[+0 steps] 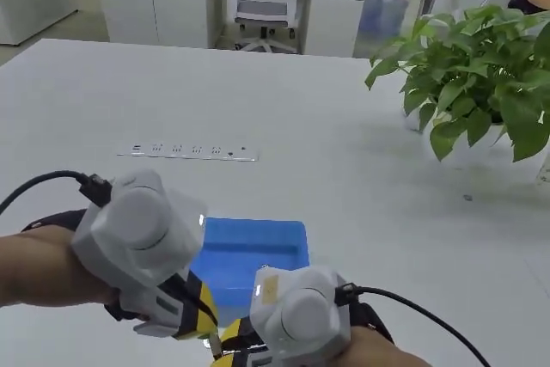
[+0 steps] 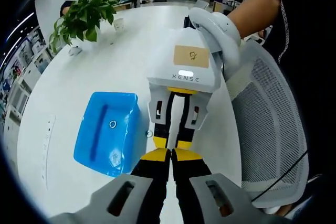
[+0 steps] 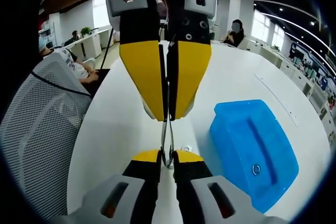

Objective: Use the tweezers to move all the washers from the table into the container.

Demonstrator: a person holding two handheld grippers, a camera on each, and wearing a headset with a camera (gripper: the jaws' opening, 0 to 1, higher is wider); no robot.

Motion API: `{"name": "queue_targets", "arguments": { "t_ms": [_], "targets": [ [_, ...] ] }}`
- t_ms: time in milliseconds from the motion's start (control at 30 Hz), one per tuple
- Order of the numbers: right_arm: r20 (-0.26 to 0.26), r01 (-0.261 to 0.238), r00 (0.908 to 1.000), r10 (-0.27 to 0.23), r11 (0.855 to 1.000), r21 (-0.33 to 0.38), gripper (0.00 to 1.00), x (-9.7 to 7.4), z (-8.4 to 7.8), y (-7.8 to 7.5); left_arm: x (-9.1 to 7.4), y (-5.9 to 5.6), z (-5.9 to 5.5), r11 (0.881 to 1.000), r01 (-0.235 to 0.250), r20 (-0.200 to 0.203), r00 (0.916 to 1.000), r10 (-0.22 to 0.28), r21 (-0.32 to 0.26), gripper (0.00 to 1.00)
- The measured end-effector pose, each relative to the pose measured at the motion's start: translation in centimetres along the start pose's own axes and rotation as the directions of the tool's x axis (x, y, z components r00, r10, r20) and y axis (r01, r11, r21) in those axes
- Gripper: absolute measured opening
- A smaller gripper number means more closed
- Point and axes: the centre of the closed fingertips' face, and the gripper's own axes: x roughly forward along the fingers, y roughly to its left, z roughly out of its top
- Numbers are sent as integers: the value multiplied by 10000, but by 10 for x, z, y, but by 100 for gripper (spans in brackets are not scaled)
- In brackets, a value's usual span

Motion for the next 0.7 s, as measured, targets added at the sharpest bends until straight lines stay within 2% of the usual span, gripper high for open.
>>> {"name": "queue_targets", "arguments": {
  "t_ms": [267,700],
  "targets": [
    [56,-48,10000,48,10000,45,10,0,-1,1,1,-2,1,10000,58,98,9999,-58,-52,6],
    [46,-55,10000,55,10000,24,8,0,-1,2,0,-3,0,10000,66,35,10000,-66,-14,6]
  ]
}}
